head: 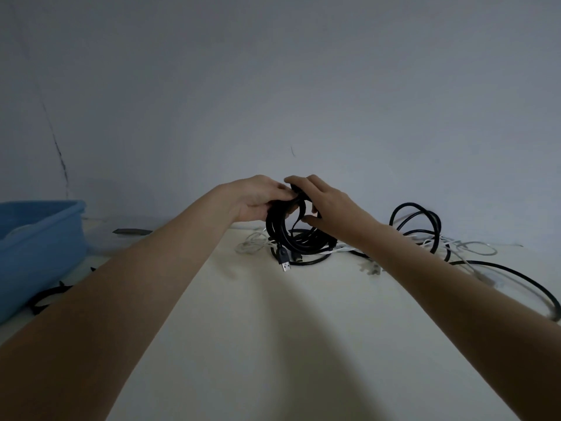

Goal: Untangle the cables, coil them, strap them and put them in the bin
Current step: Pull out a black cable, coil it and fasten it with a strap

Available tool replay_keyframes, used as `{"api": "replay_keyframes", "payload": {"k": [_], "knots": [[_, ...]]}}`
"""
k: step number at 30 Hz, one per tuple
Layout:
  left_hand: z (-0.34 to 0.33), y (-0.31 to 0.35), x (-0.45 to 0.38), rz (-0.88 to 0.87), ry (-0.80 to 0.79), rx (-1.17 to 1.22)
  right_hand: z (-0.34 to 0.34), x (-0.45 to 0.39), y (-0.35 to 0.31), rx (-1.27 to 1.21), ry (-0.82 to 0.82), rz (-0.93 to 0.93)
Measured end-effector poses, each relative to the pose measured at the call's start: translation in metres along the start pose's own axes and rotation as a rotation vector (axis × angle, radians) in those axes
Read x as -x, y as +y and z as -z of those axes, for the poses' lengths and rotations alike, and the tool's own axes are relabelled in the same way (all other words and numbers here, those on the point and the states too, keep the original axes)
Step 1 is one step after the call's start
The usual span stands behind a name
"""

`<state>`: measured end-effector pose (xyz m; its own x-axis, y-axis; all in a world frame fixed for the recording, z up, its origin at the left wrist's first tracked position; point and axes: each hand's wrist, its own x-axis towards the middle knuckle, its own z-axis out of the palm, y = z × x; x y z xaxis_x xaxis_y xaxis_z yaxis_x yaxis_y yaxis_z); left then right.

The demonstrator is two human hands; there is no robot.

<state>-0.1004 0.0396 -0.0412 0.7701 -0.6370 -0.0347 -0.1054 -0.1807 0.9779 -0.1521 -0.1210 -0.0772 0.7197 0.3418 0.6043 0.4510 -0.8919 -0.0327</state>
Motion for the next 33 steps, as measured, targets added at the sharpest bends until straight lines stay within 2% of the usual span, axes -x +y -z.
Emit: {"api": "replay_keyframes", "payload": {"k": [6,10,13,22,25,28,33], "knots": [[0.005,0.000,0.006,-0.045,-0.080,0.026,-0.004,-0.001,-0.001,0.018,0.206,0.092],[0.005,-0.003,0.005,-0.060,-0.123,0.062,-0.003,0.001,-0.001,-0.039,0.194,0.085],[0.004,-0.006,0.004,-0.053,-0.149,0.003,-0.005,0.004,0.002,-0.086,0.184,0.082],[0.005,-0.014,-0.003,-0.010,-0.091,0.028,-0.012,0.006,-0.002,-0.061,0.161,0.031],[0.001,-0.014,-0.004,0.003,-0.051,0.022,-0.012,0.002,-0.005,-0.108,0.127,-0.050],[-0.003,-0.019,-0.007,0.012,0.012,0.080,-0.014,0.002,-0.004,-0.152,0.191,-0.071],[-0.004,-0.028,-0.011,-0.017,0.064,0.105,-0.004,0.002,-0.003,-0.350,0.191,-0.223]]}}
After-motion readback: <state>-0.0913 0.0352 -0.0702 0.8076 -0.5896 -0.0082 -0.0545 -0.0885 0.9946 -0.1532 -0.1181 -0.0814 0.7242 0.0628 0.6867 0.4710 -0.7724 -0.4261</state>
